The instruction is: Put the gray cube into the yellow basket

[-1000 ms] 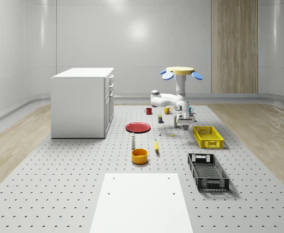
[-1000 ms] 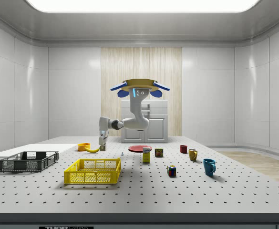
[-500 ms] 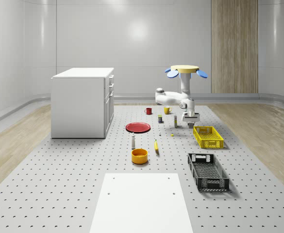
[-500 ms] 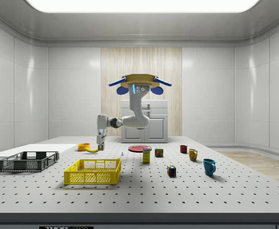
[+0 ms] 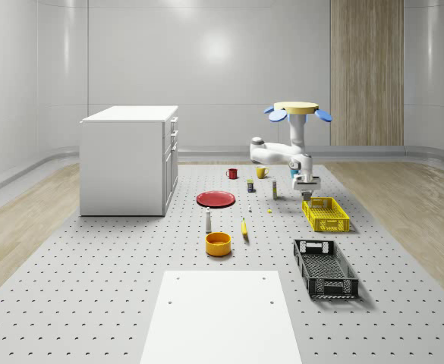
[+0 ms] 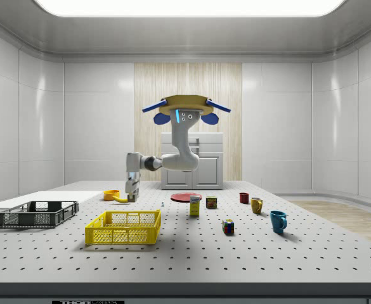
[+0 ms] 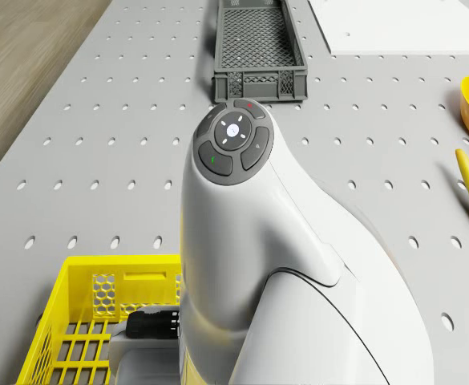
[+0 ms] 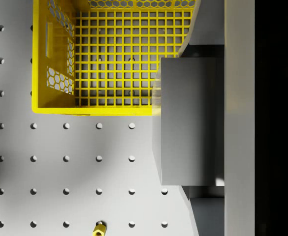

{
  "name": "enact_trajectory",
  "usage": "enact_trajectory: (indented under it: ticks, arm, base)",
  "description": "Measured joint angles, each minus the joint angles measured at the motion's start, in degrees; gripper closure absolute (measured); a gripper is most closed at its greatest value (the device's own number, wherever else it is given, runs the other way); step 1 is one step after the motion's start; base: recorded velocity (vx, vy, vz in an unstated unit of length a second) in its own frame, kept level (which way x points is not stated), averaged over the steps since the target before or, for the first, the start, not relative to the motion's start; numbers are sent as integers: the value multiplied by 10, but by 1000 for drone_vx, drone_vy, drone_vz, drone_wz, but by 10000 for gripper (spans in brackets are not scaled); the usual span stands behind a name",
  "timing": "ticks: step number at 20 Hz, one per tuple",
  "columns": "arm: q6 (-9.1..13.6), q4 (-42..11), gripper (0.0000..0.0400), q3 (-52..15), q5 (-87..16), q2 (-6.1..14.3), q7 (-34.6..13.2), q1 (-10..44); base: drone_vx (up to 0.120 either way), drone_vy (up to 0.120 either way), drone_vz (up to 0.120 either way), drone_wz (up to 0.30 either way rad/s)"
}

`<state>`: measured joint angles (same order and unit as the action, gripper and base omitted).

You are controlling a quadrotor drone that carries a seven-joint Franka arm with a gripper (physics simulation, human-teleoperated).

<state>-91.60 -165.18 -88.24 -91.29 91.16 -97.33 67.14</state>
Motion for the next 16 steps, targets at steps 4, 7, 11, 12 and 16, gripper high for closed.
enact_trajectory:
  ticks: [4,7,11,12,16]
  arm:
    - [-2,0,150,0,1,2,0,0]
    - [-3,0,150,0,1,3,0,0]
    - [-4,0,150,-1,2,4,0,0]
    - [-4,0,150,-1,2,5,0,0]
    - [-5,0,150,-1,2,6,0,0]
  base:
    - [0,120,0,0]
    - [0,120,-67,0]
    - [0,120,-120,0]
    - [0,120,-120,0]
    - [0,120,-120,0]
